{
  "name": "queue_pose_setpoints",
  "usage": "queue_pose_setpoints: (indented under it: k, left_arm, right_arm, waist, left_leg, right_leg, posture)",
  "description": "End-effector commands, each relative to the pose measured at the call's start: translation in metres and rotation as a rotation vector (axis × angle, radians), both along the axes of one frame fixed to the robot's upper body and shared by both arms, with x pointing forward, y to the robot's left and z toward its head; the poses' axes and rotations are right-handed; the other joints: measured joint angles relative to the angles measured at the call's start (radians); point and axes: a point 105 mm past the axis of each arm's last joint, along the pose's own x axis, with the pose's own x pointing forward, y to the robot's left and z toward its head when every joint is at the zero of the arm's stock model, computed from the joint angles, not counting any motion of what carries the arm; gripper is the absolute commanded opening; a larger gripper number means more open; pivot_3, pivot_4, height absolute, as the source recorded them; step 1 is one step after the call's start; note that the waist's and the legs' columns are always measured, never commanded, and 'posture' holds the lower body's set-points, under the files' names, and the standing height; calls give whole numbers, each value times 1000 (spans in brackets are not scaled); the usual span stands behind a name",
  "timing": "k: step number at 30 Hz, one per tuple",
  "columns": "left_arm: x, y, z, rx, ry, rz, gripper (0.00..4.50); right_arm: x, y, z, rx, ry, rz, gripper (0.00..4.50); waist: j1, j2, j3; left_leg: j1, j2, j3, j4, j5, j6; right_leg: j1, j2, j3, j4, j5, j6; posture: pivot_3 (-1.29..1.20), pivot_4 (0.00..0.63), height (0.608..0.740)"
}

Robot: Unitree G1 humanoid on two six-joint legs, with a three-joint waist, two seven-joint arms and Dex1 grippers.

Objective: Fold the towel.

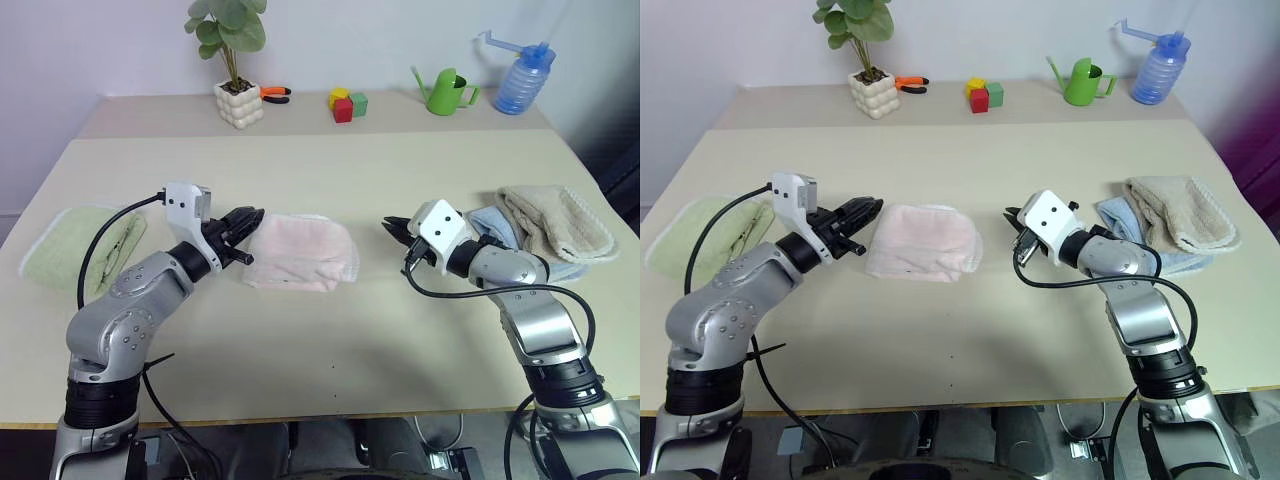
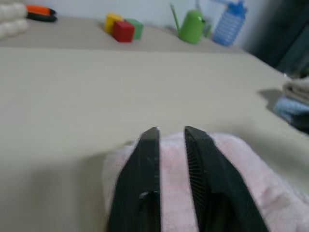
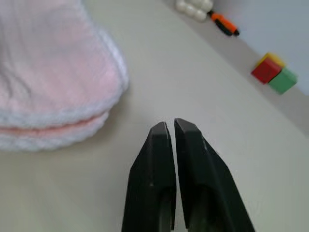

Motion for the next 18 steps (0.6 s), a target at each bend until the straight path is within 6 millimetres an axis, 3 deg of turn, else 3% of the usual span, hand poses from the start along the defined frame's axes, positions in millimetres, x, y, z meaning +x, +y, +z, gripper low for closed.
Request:
queue_pose_setpoints:
  k: [1,4,10,14,18]
  left_arm:
    - [-4,-13,-2,50,-43,-43,878]
    - [-4,-15,-18,70,-18,-48,878]
    - [5,-11,-52,89,47,5,878]
    - [6,-11,-64,67,72,26,878]
    - [6,-10,-73,70,82,36,878]
  right_arm:
    - [-8,32,30,187,-14,99,56]
    - [-17,58,24,220,43,180,56]
    - [-16,90,-31,148,195,223,56]
    - [-19,90,-65,68,253,211,56]
    - [-17,86,-69,58,245,181,56]
  waist:
    - [-6,0,0]
    - [-3,0,0]
    - [0,0,0]
    - [0,0,0]
    - [-1,0,0]
  left_leg:
    - [0,1,0,0,0,0]
    - [0,1,0,-1,0,0]
    - [-1,0,0,-1,0,0]
    - [-1,0,0,-1,0,0]
    - [-1,0,1,-1,0,0]
  right_leg:
    - [0,0,0,0,0,0]
    - [-2,0,1,2,0,0]
    - [-2,0,0,2,0,0]
    - [-3,-1,0,2,0,0]
    - [-3,-1,0,2,0,0]
  posture:
    - [0,150,730]
    - [0,150,730]
    - [0,150,730]
    - [0,150,730]
    - [0,150,730]
